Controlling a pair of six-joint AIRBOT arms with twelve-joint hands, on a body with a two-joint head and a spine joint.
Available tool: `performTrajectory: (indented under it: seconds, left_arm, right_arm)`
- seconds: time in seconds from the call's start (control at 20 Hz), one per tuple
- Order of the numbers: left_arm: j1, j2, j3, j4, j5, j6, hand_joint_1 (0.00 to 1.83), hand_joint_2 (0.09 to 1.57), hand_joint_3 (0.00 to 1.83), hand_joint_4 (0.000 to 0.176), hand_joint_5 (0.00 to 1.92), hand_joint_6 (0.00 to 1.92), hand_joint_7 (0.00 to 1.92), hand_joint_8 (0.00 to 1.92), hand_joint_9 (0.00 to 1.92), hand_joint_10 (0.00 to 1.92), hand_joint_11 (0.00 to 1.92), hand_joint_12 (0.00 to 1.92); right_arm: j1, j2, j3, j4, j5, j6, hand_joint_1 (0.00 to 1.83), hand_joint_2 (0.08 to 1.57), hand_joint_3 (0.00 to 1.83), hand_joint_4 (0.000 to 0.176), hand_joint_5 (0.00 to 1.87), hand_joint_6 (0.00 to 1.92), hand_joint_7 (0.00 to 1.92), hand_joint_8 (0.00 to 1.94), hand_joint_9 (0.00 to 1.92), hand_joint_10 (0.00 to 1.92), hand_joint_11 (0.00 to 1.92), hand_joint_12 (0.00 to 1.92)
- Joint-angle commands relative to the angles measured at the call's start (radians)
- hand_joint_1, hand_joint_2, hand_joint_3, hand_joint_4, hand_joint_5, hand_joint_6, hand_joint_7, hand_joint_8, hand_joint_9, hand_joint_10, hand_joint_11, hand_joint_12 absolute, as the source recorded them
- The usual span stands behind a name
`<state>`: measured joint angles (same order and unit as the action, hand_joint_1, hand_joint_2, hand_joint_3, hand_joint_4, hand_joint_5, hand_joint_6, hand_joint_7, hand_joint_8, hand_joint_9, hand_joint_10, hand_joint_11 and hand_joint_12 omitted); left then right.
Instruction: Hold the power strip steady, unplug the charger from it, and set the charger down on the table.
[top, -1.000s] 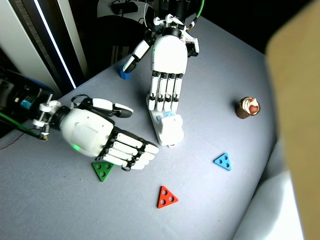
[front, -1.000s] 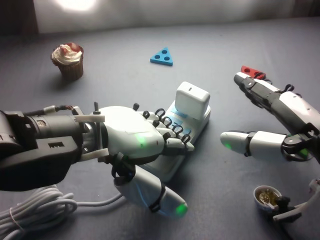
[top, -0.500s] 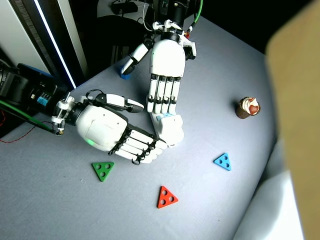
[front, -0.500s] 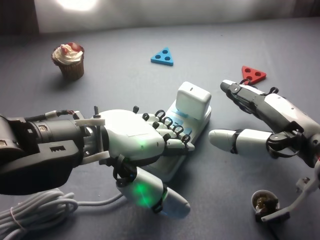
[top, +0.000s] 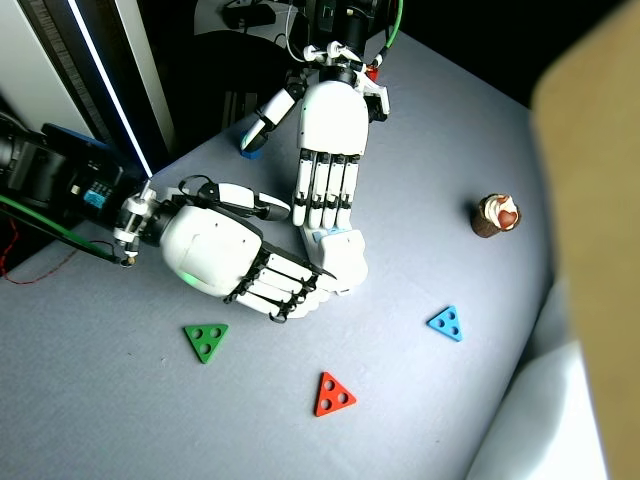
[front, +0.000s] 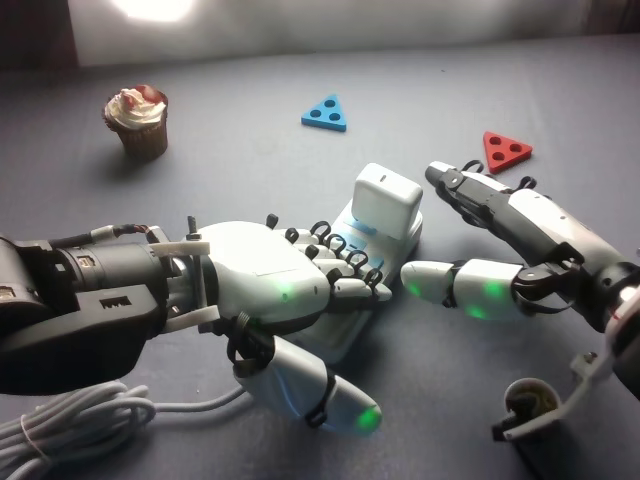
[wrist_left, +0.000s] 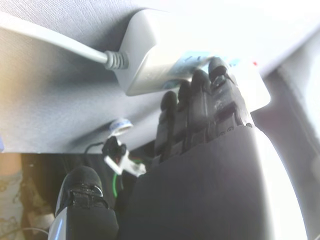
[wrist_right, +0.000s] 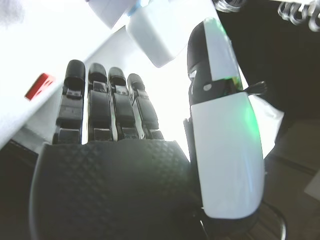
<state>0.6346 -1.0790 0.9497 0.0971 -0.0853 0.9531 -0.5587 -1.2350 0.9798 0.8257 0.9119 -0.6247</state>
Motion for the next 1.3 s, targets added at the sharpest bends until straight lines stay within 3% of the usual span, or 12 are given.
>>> performTrajectory:
  seconds: [0.0,0.05,0.55,1.1,1.25]
  left_arm:
    - [0.000,-0.012,0.004,-0.002,-0.057,-0.002,0.00,1.04,0.00,0.000,0.10,0.00,0.11,0.00,0.09,0.00,0.04,0.08]
    - [0.000,-0.012,0.004,-0.002,-0.057,-0.002,0.00,1.05,0.00,0.000,0.10,0.00,0.11,0.00,0.09,0.00,0.04,0.08]
    - [0.000,-0.006,0.005,-0.002,-0.063,-0.006,0.00,1.06,0.00,0.000,0.09,0.00,0.11,0.01,0.10,0.01,0.06,0.09]
    - [0.000,0.007,0.002,-0.002,-0.067,-0.013,0.01,1.07,0.00,0.000,0.09,0.00,0.10,0.00,0.09,0.01,0.04,0.07]
    - [0.001,0.013,-0.002,-0.002,-0.065,-0.013,0.00,1.06,0.00,0.000,0.09,0.00,0.10,0.00,0.08,0.00,0.04,0.07]
  right_arm:
    - [0.019,-0.001,0.008,-0.051,0.095,0.009,1.05,1.04,0.00,0.000,0.18,0.00,0.20,0.00,0.19,0.00,0.01,0.48]
    - [0.025,-0.008,0.017,-0.051,0.095,0.009,0.98,1.07,0.01,0.000,0.15,0.00,0.18,0.00,0.18,0.00,0.00,0.48]
    - [0.085,-0.073,0.075,0.008,0.077,-0.018,1.01,1.08,0.00,0.000,0.18,0.01,0.19,0.00,0.19,0.00,0.03,0.49]
    - [0.106,-0.127,0.161,0.011,0.037,-0.019,0.96,1.14,0.00,0.000,0.38,0.01,0.41,0.01,0.40,0.01,0.22,0.52]
    - [0.111,-0.144,0.183,0.011,0.034,-0.019,0.98,1.15,0.00,0.000,0.52,0.01,0.55,0.01,0.53,0.01,0.29,0.56]
